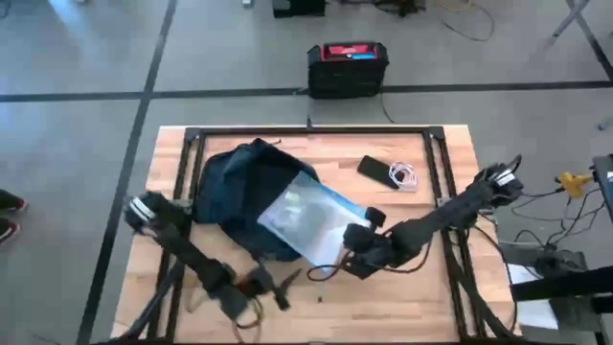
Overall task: Unpack backpack
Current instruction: Open the white zip bag
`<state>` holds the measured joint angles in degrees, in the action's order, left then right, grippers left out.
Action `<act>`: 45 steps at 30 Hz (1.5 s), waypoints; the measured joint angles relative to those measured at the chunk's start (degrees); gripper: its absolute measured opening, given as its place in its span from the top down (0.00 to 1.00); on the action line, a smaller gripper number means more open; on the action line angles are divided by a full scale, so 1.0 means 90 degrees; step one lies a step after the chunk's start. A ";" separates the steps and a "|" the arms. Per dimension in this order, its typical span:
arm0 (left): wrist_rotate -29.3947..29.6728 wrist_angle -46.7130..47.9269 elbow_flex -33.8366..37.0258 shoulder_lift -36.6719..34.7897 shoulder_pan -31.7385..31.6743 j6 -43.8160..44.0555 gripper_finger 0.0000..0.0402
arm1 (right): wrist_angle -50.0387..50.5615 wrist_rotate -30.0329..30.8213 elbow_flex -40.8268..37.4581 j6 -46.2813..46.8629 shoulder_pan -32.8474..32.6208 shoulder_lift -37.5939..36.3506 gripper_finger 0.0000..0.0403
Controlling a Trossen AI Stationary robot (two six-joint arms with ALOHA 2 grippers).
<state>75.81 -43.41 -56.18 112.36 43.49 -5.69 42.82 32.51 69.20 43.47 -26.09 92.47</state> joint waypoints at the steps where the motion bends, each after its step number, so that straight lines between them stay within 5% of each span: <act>1: -0.0004 0.0102 -0.0288 0.0225 -0.0033 -0.0145 0.32 | 0.0001 -0.0002 0.0049 0.0010 0.0030 -0.0029 1.00; 6: -0.0031 0.0695 -0.1438 0.0991 -0.0083 -0.0377 0.32 | 0.0016 0.0002 0.0347 -0.0186 0.0191 -0.0107 1.00; 10: 0.0051 0.1080 -0.1902 0.1190 -0.0088 0.0489 0.32 | 0.0003 0.0002 0.0503 -0.0435 0.0307 -0.0071 1.00; 23: 0.0081 0.2900 -0.1987 0.1216 -0.0350 0.2890 0.32 | -0.0035 0.0007 0.0516 -0.0402 0.0362 -0.0054 1.00; 27: -0.0350 0.3288 -0.1948 0.1217 -0.0574 0.3279 0.34 | -0.0077 -0.0013 0.0516 -0.0464 0.0362 -0.0054 1.00; 31: -0.0440 0.3404 -0.1946 0.1226 -0.0729 0.3337 0.50 | -0.0274 -0.0595 0.0516 -0.0970 0.0367 -0.0054 1.00; 37: -0.0753 0.3801 -0.1951 0.1096 -0.0712 0.3312 0.95 | -0.0443 -0.1032 0.0516 -0.1931 0.0306 -0.0084 0.99; 45: -0.1514 0.5150 -0.1951 0.0338 -0.0710 0.3548 1.00 | -0.0811 -0.1185 0.0954 -0.4250 -0.0040 -0.0103 0.81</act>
<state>62.18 2.94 -73.73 115.40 37.10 26.24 35.52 21.85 77.78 5.23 -26.45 91.54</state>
